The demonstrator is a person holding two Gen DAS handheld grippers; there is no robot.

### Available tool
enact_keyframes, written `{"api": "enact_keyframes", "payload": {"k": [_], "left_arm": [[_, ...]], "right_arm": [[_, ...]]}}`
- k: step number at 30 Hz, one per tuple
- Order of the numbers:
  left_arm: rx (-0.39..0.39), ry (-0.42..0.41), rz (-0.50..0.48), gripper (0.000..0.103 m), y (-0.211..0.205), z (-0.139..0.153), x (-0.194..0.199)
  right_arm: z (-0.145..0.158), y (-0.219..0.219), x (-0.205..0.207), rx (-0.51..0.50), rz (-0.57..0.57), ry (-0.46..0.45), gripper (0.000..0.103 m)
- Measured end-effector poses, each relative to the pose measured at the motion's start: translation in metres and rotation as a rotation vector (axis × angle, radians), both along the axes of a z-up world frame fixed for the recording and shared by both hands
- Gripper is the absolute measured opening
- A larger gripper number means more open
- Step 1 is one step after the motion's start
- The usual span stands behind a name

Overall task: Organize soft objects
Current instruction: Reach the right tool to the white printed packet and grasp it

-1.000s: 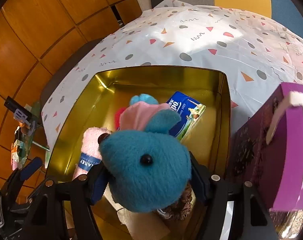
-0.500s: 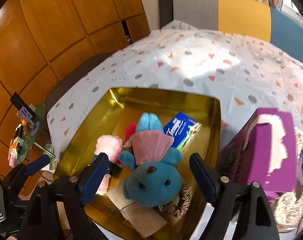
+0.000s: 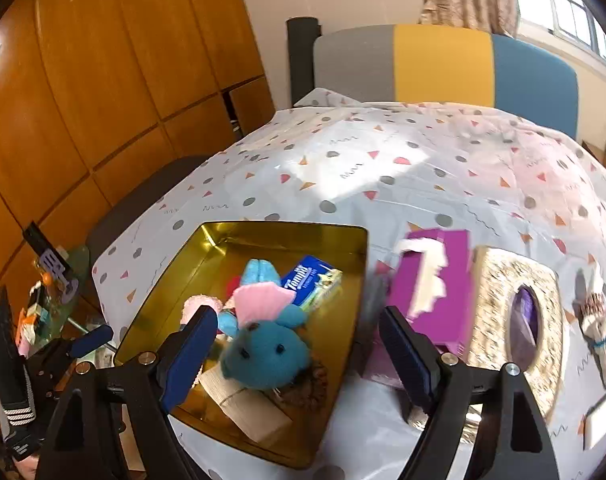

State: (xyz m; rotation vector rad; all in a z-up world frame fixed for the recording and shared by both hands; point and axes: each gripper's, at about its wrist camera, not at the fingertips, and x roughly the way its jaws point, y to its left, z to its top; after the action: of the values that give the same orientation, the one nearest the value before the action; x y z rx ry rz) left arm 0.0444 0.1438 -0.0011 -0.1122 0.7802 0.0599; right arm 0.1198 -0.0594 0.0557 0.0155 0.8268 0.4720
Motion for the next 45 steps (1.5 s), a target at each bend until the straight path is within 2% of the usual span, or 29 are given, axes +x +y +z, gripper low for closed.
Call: {"api": "enact_keyframes", "payload": {"k": [12, 19, 23, 27, 28, 32, 35, 38, 42, 45], "left_arm": [[0.032, 0.009, -0.059, 0.079, -0.026, 0.001, -0.002], [0.043, 0.025, -0.075, 0.08, -0.035, -0.003, 0.002], [0.052, 0.037, -0.098, 0.08, -0.045, -0.006, 0.005], [0.067, 0.046, -0.125, 0.08, -0.057, -0.007, 0.007], [0.071, 0.048, -0.129, 0.08, -0.059, -0.007, 0.007], [0.081, 0.057, -0.142, 0.08, -0.068, -0.007, 0.011], [0.088, 0.064, -0.155, 0.08, -0.073, -0.009, 0.014], [0.096, 0.079, -0.165, 0.08, -0.079, -0.012, 0.016], [0.104, 0.096, -0.17, 0.08, -0.083, -0.016, 0.021], [0.104, 0.105, -0.168, 0.08, -0.084, -0.018, 0.024]], "right_arm": [[0.007, -0.081, -0.011, 0.073, -0.163, -0.009, 0.084], [0.003, -0.16, -0.018, 0.085, -0.33, -0.006, 0.084], [-0.017, -0.224, -0.014, 0.132, -0.482, 0.072, 0.084], [-0.045, -0.267, -0.002, 0.185, -0.569, 0.169, 0.084], [-0.052, -0.275, 0.002, 0.198, -0.588, 0.194, 0.081], [-0.084, -0.307, 0.022, 0.298, -0.645, 0.317, 0.079], [-0.1, -0.317, 0.04, 0.357, -0.669, 0.376, 0.074], [-0.114, -0.321, 0.055, 0.427, -0.673, 0.427, 0.074], [-0.131, -0.321, 0.076, 0.453, -0.669, 0.485, 0.074], [-0.139, -0.315, 0.092, 0.425, -0.66, 0.509, 0.074]]}}
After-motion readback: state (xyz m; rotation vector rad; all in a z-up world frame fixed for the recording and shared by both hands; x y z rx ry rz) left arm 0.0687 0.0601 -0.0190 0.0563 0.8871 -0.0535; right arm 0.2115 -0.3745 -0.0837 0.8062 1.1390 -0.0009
